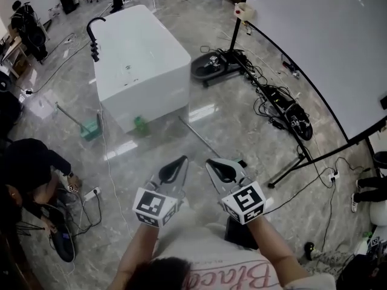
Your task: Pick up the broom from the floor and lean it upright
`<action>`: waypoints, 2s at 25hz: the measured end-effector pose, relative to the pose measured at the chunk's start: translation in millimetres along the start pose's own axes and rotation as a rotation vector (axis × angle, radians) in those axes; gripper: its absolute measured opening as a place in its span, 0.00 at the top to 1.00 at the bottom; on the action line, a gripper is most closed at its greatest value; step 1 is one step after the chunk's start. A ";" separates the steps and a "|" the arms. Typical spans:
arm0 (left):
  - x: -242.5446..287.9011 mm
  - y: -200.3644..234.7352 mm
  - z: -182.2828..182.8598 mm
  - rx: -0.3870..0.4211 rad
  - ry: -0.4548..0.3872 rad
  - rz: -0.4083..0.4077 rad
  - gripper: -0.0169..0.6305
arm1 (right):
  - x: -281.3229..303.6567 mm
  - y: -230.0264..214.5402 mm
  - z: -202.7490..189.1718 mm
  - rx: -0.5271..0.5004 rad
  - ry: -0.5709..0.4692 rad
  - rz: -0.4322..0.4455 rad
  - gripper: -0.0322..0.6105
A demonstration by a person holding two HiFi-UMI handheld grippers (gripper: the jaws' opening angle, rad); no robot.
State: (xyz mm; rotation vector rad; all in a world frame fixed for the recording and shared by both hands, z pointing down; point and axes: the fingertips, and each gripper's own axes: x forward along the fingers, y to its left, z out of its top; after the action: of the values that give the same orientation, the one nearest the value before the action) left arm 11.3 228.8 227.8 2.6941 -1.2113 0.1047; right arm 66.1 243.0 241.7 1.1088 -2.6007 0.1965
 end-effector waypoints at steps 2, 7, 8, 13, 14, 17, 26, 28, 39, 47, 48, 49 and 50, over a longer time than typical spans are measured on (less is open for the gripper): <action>8.7 16.4 -0.7 -0.012 0.008 -0.008 0.97 | 17.7 -5.3 4.8 -0.006 0.010 0.000 0.95; 26.5 47.6 -8.7 -0.007 0.034 -0.015 0.97 | 53.8 -15.0 8.3 -0.005 0.041 0.018 0.95; 29.4 52.8 -10.3 -0.012 0.041 -0.013 0.97 | 59.9 -16.6 7.9 -0.003 0.050 0.025 0.95; 46.9 78.1 -17.1 -0.062 0.067 0.003 0.97 | 83.4 -26.4 2.1 -0.033 0.104 0.068 0.95; 51.1 83.6 -18.8 -0.067 0.072 0.006 0.97 | 87.8 -31.0 0.7 -0.039 0.116 0.070 0.95; 65.0 103.9 -22.3 -0.085 0.094 0.017 0.97 | 104.5 -48.7 -1.0 -0.045 0.146 0.065 0.95; 147.0 162.5 -31.6 -0.042 0.179 0.036 0.97 | 175.5 -121.4 6.3 -0.036 0.161 0.104 0.95; 165.2 169.8 -35.8 -0.046 0.205 0.037 0.97 | 187.3 -136.2 4.8 -0.022 0.165 0.114 0.95; 242.5 225.7 -81.8 -0.112 0.281 0.032 0.97 | 253.8 -211.6 -57.4 0.031 0.272 0.098 0.95; 289.0 265.2 -160.5 -0.136 0.322 0.014 0.97 | 319.4 -234.8 -144.3 0.032 0.380 0.048 0.95; 294.4 271.1 -173.0 -0.135 0.337 0.008 0.97 | 330.6 -237.5 -157.9 0.044 0.391 0.038 0.95; 298.7 277.6 -186.8 -0.137 0.355 0.006 0.97 | 341.9 -239.5 -172.7 0.051 0.405 0.029 0.95; 302.2 283.9 -201.4 -0.141 0.375 0.005 0.97 | 352.7 -241.1 -188.0 0.051 0.418 0.021 0.95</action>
State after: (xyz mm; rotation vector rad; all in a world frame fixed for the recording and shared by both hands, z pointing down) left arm 2.4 -137.8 507.1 2.4075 -1.0653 0.4816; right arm 51.8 -117.9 537.2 0.9381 -2.2449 0.4503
